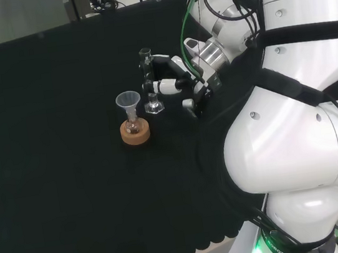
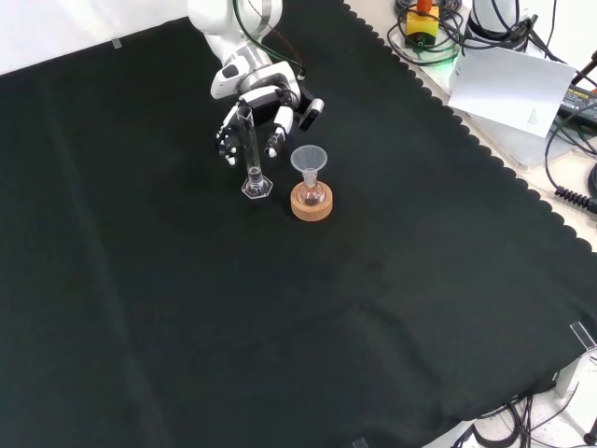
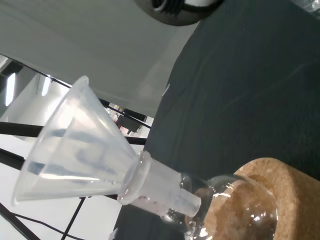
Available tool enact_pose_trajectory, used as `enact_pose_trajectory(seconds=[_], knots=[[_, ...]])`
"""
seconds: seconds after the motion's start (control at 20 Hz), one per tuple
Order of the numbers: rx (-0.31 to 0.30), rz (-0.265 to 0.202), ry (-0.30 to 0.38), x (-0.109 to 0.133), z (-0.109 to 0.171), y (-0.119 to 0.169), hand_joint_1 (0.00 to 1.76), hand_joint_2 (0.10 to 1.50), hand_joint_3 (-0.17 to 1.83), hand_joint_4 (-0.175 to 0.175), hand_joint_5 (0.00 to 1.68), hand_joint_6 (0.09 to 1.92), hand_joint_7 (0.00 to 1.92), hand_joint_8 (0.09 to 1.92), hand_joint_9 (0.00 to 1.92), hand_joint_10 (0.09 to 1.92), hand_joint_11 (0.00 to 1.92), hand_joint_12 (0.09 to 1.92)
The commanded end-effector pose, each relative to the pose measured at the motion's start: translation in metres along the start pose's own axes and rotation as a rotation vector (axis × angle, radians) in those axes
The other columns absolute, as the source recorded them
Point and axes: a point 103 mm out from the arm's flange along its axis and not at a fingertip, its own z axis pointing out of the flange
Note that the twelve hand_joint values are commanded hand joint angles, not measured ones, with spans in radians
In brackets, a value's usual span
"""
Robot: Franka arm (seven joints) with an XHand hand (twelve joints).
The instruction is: Pick up the graduated cylinder.
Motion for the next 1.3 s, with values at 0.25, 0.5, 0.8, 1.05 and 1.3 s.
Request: enact_pose_trajectory(seconds=[0.25, 0.5, 0.8, 1.05, 1.3], knots=[[0.002, -0.002, 0.028, -0.0014, 0.0046, 0.0012, 1.18, 0.97, -0.17, 0.001, 0.53, 0.76, 0.56, 0.63, 0.75, 0.50, 0.41, 1.28], [0.003, -0.005, 0.040, -0.0009, 0.0057, 0.0017, 1.19, 0.97, -0.17, -0.002, 0.51, 0.76, 0.55, 0.63, 0.76, 0.51, 0.42, 1.28], [0.004, -0.003, 0.047, -0.0011, 0.0068, 0.0027, 1.20, 0.98, -0.17, -0.020, 0.48, 0.77, 0.54, 0.64, 0.85, 0.49, 0.54, 1.22], [0.008, 0.001, 0.047, -0.0021, 0.0073, 0.0024, 1.20, 0.98, -0.17, -0.025, 0.48, 0.78, 0.54, 0.65, 0.90, 0.47, 0.59, 1.19], [0.007, 0.006, 0.058, -0.0057, 0.0068, 0.0001, 1.19, 0.99, -0.17, -0.020, 0.50, 0.79, 0.54, 0.65, 0.87, 0.45, 0.59, 1.18]])
